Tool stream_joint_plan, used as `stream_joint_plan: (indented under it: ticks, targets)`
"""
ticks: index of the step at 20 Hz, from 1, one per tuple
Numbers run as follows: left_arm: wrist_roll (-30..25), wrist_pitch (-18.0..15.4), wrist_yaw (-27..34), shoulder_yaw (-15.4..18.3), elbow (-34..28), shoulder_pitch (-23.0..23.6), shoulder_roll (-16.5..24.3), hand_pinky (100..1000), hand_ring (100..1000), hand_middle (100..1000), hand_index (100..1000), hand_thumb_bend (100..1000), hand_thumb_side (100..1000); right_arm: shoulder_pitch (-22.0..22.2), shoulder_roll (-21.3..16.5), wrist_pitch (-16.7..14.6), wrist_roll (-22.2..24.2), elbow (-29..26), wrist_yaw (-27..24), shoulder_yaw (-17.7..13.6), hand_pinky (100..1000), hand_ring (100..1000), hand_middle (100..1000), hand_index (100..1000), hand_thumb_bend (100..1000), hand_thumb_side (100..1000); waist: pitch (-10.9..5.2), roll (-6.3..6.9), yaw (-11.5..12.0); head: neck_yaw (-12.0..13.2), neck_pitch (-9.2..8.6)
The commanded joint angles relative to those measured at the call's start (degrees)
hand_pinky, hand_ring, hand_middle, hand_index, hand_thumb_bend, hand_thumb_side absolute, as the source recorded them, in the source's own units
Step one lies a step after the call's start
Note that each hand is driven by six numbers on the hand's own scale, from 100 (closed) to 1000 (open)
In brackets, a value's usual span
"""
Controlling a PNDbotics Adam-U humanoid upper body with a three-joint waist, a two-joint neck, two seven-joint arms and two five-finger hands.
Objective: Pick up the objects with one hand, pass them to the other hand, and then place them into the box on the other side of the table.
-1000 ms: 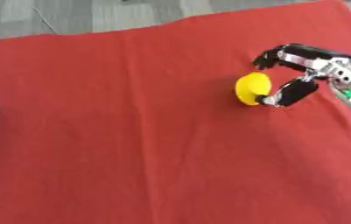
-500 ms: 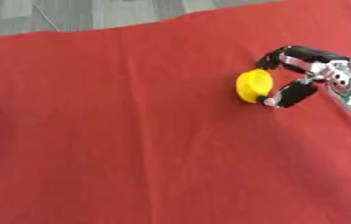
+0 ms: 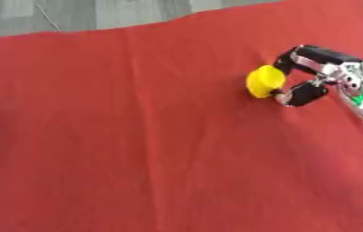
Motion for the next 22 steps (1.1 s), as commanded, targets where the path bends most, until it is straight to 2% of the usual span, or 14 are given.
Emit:
stream_joint_plan:
  ticks: [1, 8, 12, 17, 22]
  targets:
    - [0.1, 0.2, 0.0, 0.7, -0.8, -0.6, 1.7, 826, 771, 768, 751, 155, 540, -0.7, -1.3, 0.5, -1.7, -1.8, -2.5, -1.0, 808, 715, 511, 585, 100, 129, -1.04, 0.07, 0.0, 0.1, -0.06]
    - [0.1, 0.2, -0.1, 0.8, -0.5, -0.4, 1.9, 826, 770, 767, 749, 153, 540, -0.3, -1.9, 2.3, -4.0, -3.9, -4.6, -1.4, 787, 683, 458, 535, 100, 100, -2.19, -0.54, 0.1, 0.1, -0.05]
    - [0.3, 0.2, 0.0, 0.8, -0.6, -0.1, 2.1, 825, 768, 765, 748, 151, 537, -0.1, -1.8, 3.7, -6.4, -6.5, -8.3, -3.3, 748, 670, 441, 538, 100, 100, -2.91, -0.81, -0.2, 0.5, 0.23]
    - [0.6, 0.1, 0.1, 1.1, -0.7, 0.0, 2.2, 822, 764, 766, 769, 143, 534, -0.7, 0.5, 5.8, -14.4, -9.7, -19.7, -5.4, 659, 639, 415, 548, 100, 100, -4.1, -0.87, -0.7, 0.9, 0.87]
    - [1.7, 0.0, 0.8, 1.8, -1.4, -0.7, 2.4, 816, 756, 763, 802, 130, 531, -1.3, 3.1, 4.7, -22.8, -13.7, -31.4, -4.5, 610, 626, 407, 555, 100, 129, -5.62, -0.84, -1.2, 1.4, 1.76]
